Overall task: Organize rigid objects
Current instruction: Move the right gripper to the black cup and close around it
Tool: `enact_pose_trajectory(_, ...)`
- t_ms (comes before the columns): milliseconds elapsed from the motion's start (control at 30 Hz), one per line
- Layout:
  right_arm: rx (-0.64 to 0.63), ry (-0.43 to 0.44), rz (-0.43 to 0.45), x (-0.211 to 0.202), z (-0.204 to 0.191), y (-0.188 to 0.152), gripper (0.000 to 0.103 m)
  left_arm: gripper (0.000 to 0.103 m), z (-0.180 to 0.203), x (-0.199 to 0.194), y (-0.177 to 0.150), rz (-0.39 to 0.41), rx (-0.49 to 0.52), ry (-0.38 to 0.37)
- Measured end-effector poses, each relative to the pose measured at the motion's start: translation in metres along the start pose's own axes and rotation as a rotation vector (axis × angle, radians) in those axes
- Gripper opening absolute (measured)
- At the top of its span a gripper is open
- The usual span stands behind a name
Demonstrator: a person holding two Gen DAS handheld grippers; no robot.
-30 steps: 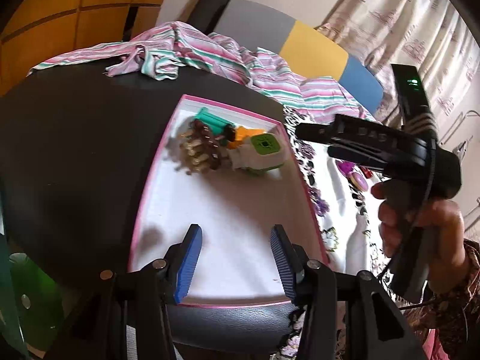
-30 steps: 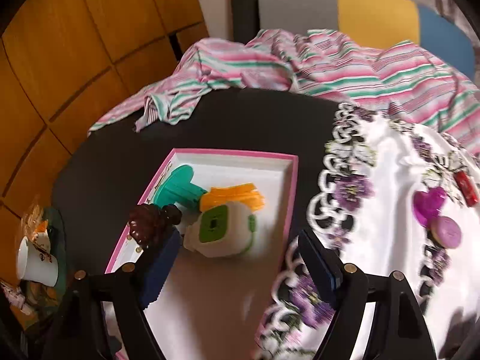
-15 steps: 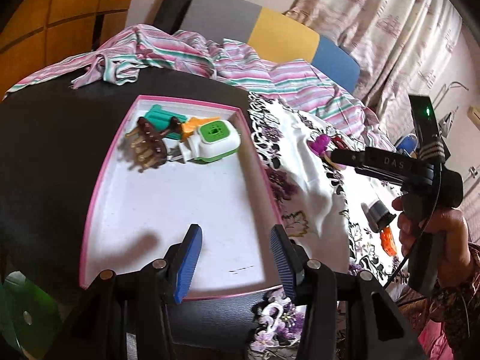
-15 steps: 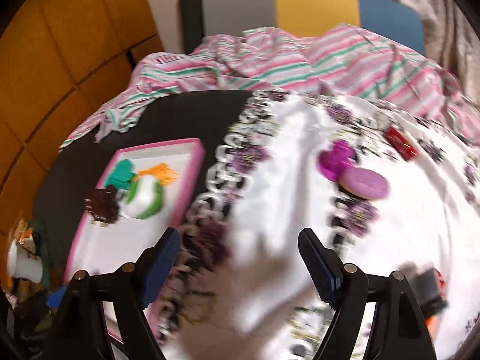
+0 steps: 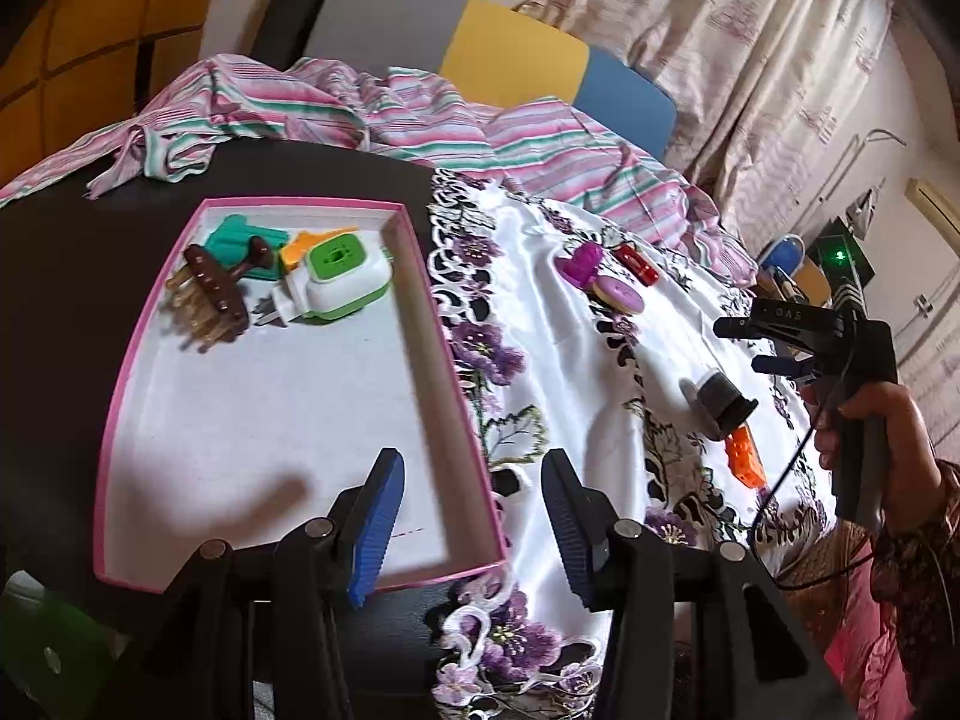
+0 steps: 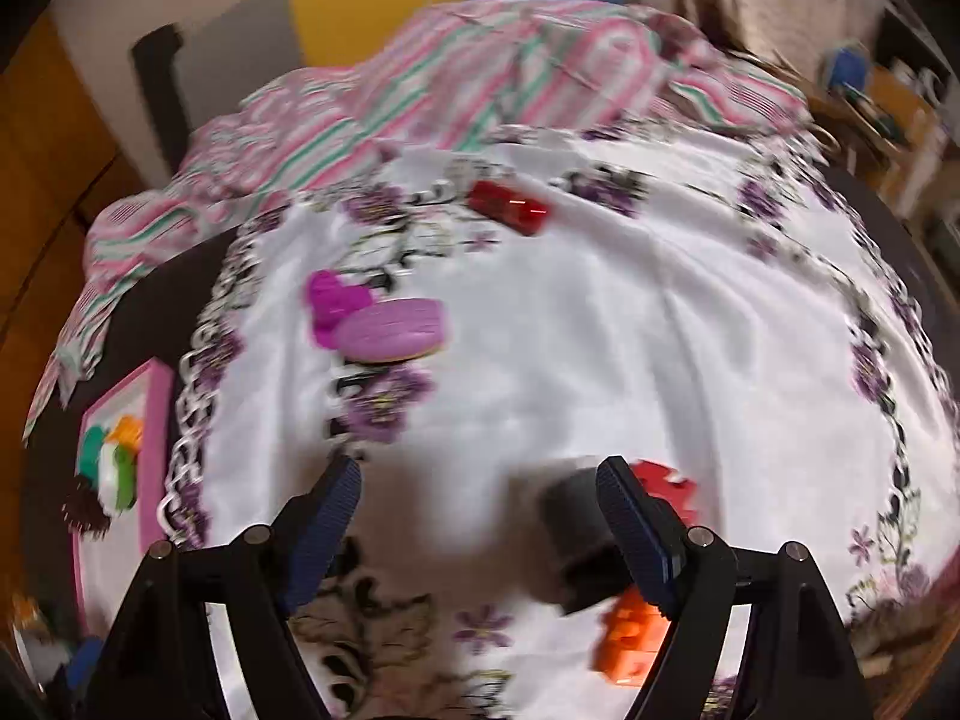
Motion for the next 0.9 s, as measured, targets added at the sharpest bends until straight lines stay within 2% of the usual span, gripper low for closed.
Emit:
enact_pose_trajectory(200, 0.044, -0.063, -0.071, 0.013, 0.028, 0.001, 0.078, 0.048, 0.011, 0.004, 0.0, -0.011, 0.031, -0.02)
enact_pose_trajectory(300, 0.043, -0.051, -0.138, 0.025, 0.034, -0.004, 0.07, 0.048, 0.015, 0.006, -0.001, -0.017, 0.04, -0.025)
enact_pose_trajectory(400, 0.054, -0.03, -0.2, 0.036, 0.038, -0.011, 0.066, 0.048, 0.016, 0.007, -0.002, -0.019, 0.041, -0.024)
enact_pose_trajectory(533, 0.05, -0.027, -0.236, 0.049, 0.039, -0.017, 0.064, 0.048, 0.015, 0.008, -0.004, -0.021, 0.038, -0.02)
enact_pose_trajectory(633, 0.004, -0.041, -0.219, 0.05, 0.032, -0.016, 0.06, 0.048, 0.015, 0.009, -0.005, -0.023, 0.037, -0.015)
enact_pose_trajectory(700, -0.019, -0.03, -0.209, 0.049, 0.026, -0.014, 0.045, 0.048, 0.015, 0.01, -0.005, -0.028, 0.038, -0.013)
enact_pose_trajectory(900, -0.024, 0.006, -0.179, 0.053, 0.018, -0.008, 0.044, 0.048, 0.02, 0.009, -0.003, -0.022, 0.048, -0.011)
Point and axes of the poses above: each gripper's, at about its wrist camera, not at the fingertips, and x roughly the way its jaws point, z to its right, y to its top, the point moved 1 cm from there along x, roughly the way its jaws point
